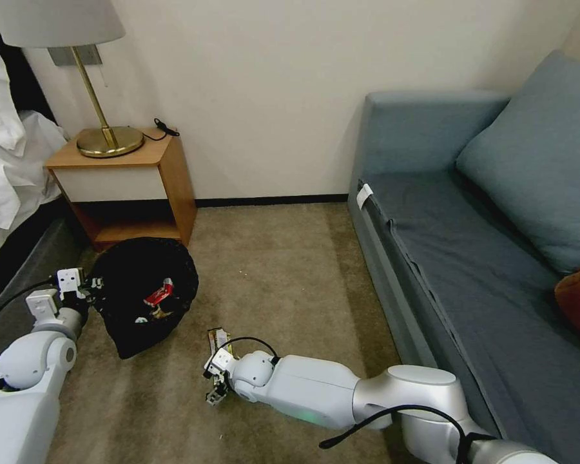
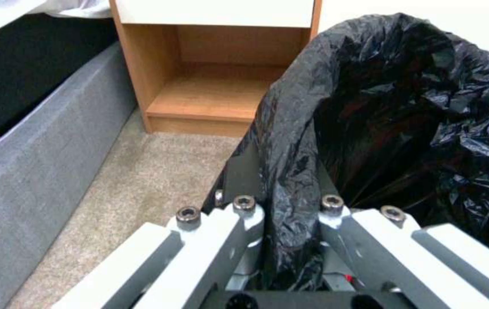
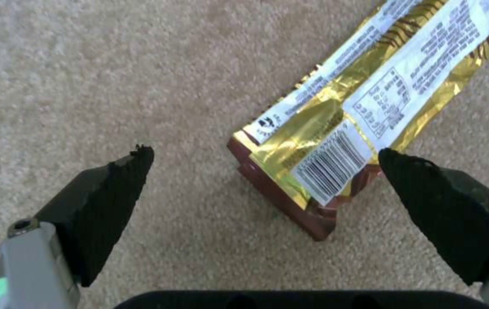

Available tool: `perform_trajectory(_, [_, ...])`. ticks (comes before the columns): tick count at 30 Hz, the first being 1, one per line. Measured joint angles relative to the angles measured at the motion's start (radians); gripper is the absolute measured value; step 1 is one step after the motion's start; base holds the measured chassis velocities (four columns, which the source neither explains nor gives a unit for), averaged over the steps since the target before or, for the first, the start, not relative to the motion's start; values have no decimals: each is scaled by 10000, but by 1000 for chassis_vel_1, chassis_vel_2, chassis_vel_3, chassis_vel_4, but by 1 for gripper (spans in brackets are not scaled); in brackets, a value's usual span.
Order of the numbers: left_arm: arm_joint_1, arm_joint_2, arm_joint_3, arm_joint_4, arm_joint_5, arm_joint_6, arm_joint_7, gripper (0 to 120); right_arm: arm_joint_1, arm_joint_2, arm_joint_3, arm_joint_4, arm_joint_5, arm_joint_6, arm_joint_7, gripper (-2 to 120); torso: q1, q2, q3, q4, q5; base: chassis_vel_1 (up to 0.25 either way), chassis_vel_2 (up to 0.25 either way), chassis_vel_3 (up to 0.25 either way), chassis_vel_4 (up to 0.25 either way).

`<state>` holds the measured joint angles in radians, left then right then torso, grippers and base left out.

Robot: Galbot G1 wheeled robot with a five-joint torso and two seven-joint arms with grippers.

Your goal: Pick up the trash bin, then pick up the garbage on the floor and place it into the trash bin.

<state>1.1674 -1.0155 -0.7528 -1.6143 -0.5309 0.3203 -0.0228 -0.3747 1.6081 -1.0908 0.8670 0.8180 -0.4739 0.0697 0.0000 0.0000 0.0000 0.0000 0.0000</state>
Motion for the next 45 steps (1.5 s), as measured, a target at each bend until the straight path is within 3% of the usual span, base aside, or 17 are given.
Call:
perform_trajectory(14, [143,-66,-100,-156,13,12,3,4,-49,0,-132,-95,-52,194,-166,99,0,0,0,0,0,0,0,0,0])
perform_trajectory(20, [175,-171,-137,-180,13,5,7,4,-26,0,-170,-291,-106,205,-217,88,0,0,0,0,0,0,0,0,0])
perform_trajectory(45, [272,-418,-169,-312,40,-57,50,4,0,0,-289,-698,-296,366,-389,88,0,0,0,0,-2,0,0,0,0])
